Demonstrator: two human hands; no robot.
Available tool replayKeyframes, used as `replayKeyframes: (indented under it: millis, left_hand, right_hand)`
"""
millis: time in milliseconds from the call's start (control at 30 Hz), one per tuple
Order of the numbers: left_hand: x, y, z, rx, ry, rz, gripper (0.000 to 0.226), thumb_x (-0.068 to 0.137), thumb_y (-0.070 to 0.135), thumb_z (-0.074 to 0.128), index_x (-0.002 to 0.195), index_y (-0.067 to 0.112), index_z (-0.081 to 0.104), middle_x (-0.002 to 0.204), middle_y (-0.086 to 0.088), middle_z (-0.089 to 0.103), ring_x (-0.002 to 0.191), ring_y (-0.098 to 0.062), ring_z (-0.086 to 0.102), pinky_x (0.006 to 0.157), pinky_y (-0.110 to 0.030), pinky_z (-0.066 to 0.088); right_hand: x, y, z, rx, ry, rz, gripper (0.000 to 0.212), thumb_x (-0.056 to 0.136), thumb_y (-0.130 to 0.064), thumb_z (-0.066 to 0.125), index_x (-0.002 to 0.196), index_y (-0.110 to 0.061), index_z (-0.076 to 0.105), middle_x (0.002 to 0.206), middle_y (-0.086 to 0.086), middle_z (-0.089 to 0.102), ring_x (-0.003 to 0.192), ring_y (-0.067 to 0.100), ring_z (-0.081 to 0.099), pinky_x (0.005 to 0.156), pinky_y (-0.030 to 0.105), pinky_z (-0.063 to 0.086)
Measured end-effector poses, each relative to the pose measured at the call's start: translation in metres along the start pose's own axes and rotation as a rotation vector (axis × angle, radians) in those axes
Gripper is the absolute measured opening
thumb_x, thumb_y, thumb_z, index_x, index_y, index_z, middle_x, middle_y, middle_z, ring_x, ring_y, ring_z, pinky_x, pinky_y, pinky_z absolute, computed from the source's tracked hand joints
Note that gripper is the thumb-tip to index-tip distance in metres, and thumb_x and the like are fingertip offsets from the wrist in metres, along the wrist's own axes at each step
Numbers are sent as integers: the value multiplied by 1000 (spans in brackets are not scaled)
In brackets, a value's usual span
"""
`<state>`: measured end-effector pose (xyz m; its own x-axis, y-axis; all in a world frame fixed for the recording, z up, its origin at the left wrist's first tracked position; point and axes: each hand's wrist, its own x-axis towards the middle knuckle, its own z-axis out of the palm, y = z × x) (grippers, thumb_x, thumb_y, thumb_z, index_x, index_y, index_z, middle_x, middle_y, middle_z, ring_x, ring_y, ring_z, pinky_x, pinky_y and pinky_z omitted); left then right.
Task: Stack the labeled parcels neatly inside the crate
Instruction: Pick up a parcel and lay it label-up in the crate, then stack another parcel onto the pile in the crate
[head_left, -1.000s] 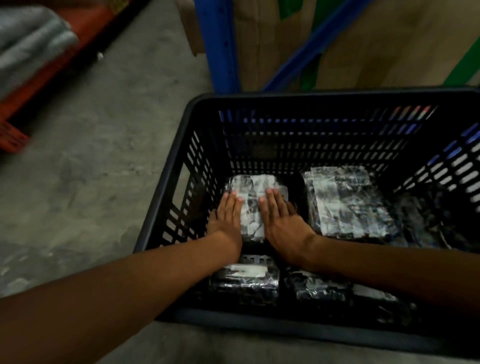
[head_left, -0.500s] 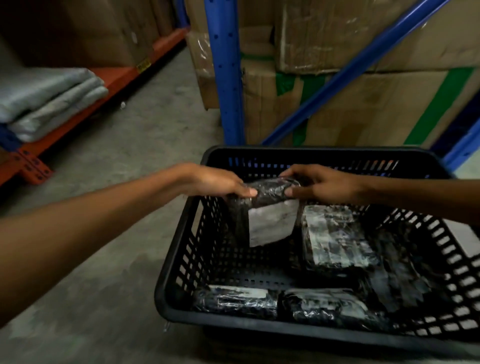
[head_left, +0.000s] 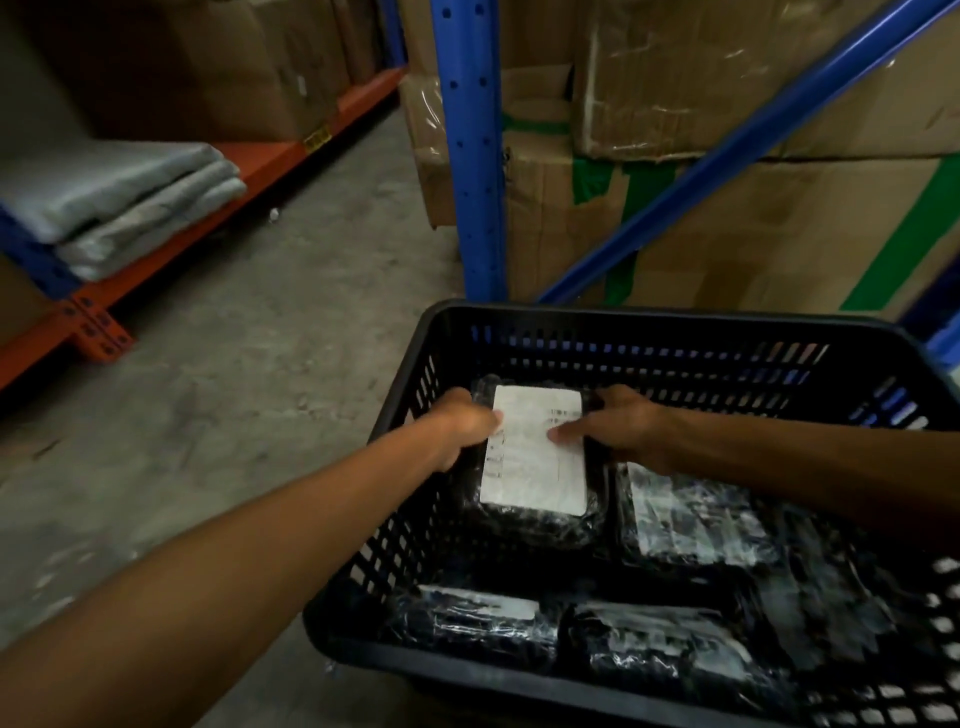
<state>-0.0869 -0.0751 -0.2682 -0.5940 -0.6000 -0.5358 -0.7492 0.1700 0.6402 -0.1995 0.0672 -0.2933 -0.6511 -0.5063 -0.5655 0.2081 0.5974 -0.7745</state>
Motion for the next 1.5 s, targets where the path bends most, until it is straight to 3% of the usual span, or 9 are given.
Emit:
replayKeyframes:
  millis: [267,433,600,733,933,1100,1233,1367,1500]
  left_hand:
    - [34,-30,29,291,69,-87,51,102,14,45,150,-1,34,156,-16,37,140,-32,43,108,-32,42]
    - [52,-27,50,366,110,-156,52,103,8,39,150,-7,26,155,-23,37,142,-34,40,113,-35,34]
    - [45,-23,49,562,308,13,51,90,7,64,137,0,46,133,-17,59,119,-33,62,90,-37,53]
    - [6,3,11,946,-54,195,41,89,16,65,127,2,60,118,-11,63,106,-27,64,77,-27,49]
    - [-60,-16,-32,1149,-821,147,79,77,23,80,148,17,44,148,1,52,139,-19,46,115,-34,38]
    - [-81,-47,-12,1409,-832,293,40,89,19,64,127,7,63,125,-12,66,106,-25,63,93,-32,49]
    - [-81,-52,-1,1380,-750,300,34,89,18,62,119,1,67,101,-11,67,87,-22,55,87,-38,52]
    - [-81,-35,-21,1219,-593,339,28,81,26,69,100,7,76,72,2,63,69,-14,58,67,-29,52]
    - [-69,-5,-60,372,-504,167,17,75,19,58,60,19,66,59,0,58,57,-17,52,54,-25,41]
  right_hand:
    - [35,43,40,-291,83,-68,76,71,-24,86,133,-12,44,128,9,63,117,27,61,88,30,53]
    - [41,40,59,-544,10,34,110,86,-26,71,155,-6,-12,158,21,29,140,34,38,104,32,44]
    - [24,33,50,-690,-41,-86,86,87,-18,66,154,-3,15,148,16,45,131,33,49,99,34,50]
    - [-31,38,28,-807,-122,-372,67,90,-30,63,148,-6,38,133,13,61,117,28,60,87,31,51]
    - [-101,54,21,-808,-520,-519,70,88,-64,49,140,-17,51,148,2,53,131,16,54,109,40,44]
    - [-103,75,49,-915,-526,-661,46,95,-42,55,135,-21,54,120,4,69,104,18,66,91,34,52]
    - [-98,77,52,-835,-546,-556,44,94,-40,59,133,-20,54,111,-2,67,98,14,63,89,30,52]
    - [-97,67,38,-537,-587,-359,44,90,-53,56,121,-22,61,118,11,68,110,32,64,97,54,51]
    - [-96,26,-1,-79,-428,-220,44,96,-49,50,118,-16,67,119,12,72,113,33,65,103,49,49]
